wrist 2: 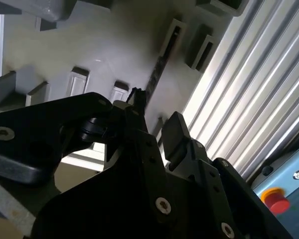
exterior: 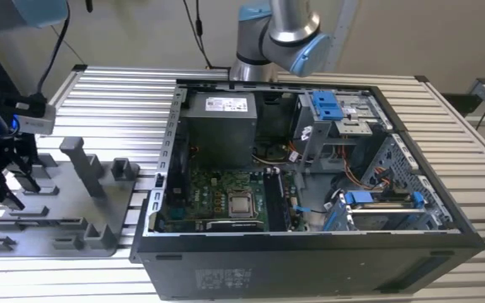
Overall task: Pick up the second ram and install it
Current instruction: 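Pick up the second ram and move it above second insertion slot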
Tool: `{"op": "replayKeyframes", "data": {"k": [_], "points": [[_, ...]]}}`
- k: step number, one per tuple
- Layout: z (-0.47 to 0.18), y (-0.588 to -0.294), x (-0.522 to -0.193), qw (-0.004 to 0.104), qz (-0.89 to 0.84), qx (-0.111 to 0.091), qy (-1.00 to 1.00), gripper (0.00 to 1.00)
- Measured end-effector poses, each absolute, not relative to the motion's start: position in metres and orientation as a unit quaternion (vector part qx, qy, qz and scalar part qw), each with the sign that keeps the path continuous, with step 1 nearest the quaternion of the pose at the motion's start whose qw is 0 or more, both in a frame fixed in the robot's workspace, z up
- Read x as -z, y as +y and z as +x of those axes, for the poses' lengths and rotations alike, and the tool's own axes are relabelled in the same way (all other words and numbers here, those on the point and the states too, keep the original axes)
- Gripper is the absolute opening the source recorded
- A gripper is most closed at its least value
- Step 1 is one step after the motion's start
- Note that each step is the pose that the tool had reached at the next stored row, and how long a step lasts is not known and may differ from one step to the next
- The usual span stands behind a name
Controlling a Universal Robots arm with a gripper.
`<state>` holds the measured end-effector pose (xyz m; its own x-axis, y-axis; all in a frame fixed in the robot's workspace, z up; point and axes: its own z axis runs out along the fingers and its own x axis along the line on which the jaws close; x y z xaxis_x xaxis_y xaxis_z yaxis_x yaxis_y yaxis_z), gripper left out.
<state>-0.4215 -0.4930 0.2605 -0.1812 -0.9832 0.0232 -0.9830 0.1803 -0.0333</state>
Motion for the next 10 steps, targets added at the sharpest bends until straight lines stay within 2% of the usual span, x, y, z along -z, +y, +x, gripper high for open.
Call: {"op": "replayKeyframes", "data": {"k": [10], "points": [[-0.421,-0.493,-0.242,0.002,-0.655,0.020,0.755,0.42]]}}
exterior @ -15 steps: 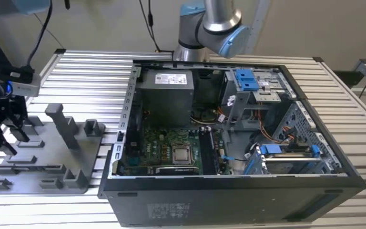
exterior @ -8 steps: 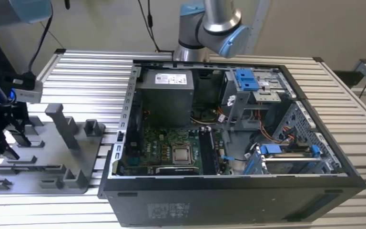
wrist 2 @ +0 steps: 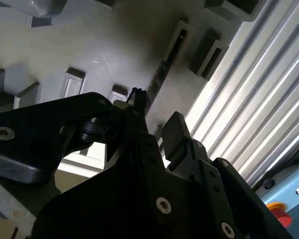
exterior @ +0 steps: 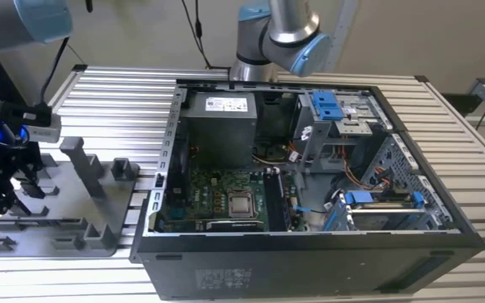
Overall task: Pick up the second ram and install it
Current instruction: 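Pick up the second ram and move it above second insertion slot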
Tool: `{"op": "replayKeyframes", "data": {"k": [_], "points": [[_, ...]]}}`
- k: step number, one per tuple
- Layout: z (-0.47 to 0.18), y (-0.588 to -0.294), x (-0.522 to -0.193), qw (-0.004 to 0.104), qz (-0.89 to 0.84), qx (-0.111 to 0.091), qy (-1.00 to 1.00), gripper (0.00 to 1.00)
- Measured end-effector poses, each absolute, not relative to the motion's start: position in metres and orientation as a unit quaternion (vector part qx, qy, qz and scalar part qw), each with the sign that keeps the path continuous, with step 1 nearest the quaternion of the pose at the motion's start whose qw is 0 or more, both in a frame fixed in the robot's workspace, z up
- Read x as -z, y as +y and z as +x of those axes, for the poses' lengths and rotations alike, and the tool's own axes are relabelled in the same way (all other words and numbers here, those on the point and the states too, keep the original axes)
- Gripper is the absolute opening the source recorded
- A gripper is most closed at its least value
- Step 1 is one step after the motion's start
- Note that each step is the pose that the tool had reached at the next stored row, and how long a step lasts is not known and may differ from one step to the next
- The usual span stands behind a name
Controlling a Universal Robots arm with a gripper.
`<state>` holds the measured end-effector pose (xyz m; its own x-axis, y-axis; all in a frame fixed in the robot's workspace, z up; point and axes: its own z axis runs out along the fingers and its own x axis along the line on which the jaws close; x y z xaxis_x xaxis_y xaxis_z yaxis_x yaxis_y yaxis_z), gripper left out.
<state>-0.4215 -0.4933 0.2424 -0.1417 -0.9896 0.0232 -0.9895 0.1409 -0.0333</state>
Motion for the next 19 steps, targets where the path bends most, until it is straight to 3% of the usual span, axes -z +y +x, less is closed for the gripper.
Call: {"op": "replayKeyframes", "data": {"k": [10,19], "points": [[-0.422,-0.493,-0.235,-0.006,-0.656,0.013,0.755,0.42],[-0.421,-0.493,-0.223,-0.006,-0.656,0.013,0.755,0.42]]}}
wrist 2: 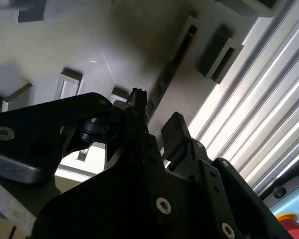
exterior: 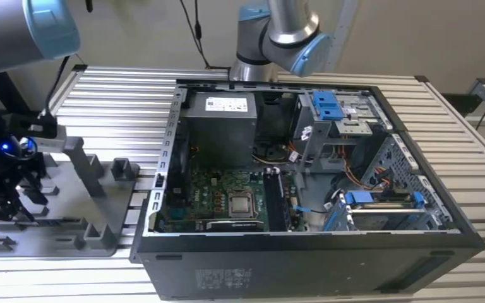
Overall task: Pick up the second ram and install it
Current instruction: 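Pick up the second ram and move it above second insertion slot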
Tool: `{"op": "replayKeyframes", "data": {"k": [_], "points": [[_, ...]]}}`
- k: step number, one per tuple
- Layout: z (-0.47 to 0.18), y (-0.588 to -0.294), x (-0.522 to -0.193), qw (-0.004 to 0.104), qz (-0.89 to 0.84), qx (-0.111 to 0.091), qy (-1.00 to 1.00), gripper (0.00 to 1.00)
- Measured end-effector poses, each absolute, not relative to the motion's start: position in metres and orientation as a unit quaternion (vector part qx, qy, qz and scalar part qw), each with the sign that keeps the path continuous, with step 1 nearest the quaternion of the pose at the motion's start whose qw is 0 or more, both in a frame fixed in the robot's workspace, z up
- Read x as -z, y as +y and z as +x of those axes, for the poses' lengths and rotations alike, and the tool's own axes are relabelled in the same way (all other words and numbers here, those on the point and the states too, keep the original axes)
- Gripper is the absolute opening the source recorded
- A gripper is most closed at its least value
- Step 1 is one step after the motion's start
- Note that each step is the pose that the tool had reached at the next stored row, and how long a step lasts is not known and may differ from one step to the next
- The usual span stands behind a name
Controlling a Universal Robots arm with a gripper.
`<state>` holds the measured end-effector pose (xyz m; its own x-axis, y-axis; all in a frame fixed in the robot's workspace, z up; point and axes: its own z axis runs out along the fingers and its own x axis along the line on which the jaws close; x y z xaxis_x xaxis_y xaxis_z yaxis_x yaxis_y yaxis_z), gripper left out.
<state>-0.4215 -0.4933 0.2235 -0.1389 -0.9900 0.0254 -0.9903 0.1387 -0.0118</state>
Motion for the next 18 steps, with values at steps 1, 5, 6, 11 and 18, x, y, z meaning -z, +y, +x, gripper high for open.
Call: {"op": "replayKeyframes", "data": {"k": [1,5,6,11,18], "points": [[-0.421,-0.493,-0.222,0.006,0.656,-0.013,-0.754,0.42],[-0.421,-0.493,-0.216,0.006,0.657,-0.013,-0.754,0.42],[-0.421,-0.493,-0.215,0.006,0.657,-0.013,-0.754,0.42],[-0.424,-0.494,-0.210,0.004,0.665,-0.012,-0.746,0.42],[-0.426,-0.495,-0.201,0.001,0.683,-0.014,-0.730,0.42]]}}
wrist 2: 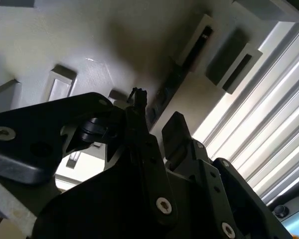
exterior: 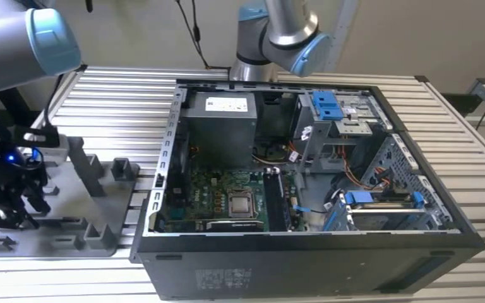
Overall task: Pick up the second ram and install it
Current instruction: 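Pick up the second ram and move it above second insertion slot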
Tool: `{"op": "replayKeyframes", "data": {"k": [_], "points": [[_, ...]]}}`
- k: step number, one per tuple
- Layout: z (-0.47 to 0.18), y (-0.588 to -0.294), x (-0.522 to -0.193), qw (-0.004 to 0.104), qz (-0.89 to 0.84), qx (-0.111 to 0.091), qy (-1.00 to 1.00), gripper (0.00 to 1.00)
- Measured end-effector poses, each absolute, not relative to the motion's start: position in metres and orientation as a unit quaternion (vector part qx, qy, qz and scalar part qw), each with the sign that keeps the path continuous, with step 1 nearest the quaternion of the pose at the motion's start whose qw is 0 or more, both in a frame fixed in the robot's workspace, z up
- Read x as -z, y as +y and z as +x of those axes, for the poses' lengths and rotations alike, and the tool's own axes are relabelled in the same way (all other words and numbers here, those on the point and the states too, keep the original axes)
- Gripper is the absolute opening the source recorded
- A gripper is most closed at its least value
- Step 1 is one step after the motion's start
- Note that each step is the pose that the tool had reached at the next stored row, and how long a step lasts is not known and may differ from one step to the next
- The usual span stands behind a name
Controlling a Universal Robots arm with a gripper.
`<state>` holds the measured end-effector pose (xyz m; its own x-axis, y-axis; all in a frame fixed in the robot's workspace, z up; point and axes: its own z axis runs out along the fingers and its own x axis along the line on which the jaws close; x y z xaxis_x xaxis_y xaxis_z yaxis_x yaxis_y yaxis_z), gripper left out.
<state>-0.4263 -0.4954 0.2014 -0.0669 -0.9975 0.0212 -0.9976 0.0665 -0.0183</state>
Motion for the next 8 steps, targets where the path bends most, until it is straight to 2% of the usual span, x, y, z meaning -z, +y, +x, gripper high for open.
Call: {"op": "replayKeyframes", "data": {"k": [8], "points": [[-0.4283,-0.4954,-0.1972,0.000,0.686,-0.016,-0.727,0.42]]}}
